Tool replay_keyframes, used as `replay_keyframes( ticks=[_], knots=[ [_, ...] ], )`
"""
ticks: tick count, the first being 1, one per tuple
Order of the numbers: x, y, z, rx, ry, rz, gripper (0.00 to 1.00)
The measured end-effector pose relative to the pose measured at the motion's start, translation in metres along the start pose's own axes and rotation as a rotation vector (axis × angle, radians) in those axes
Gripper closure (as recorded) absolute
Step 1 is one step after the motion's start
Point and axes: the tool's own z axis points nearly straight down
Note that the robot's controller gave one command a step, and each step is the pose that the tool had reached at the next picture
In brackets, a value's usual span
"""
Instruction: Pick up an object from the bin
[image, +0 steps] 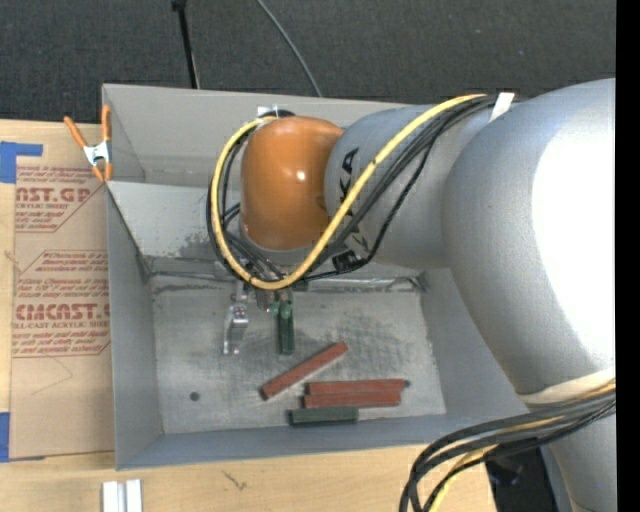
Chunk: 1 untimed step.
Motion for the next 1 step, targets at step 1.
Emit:
replay_keyframes(
  ticks=[1],
  knots=[
    [0.0475,-0.036,0.0268,-0.001,-0.006,-0.144,0.0]
  ],
)
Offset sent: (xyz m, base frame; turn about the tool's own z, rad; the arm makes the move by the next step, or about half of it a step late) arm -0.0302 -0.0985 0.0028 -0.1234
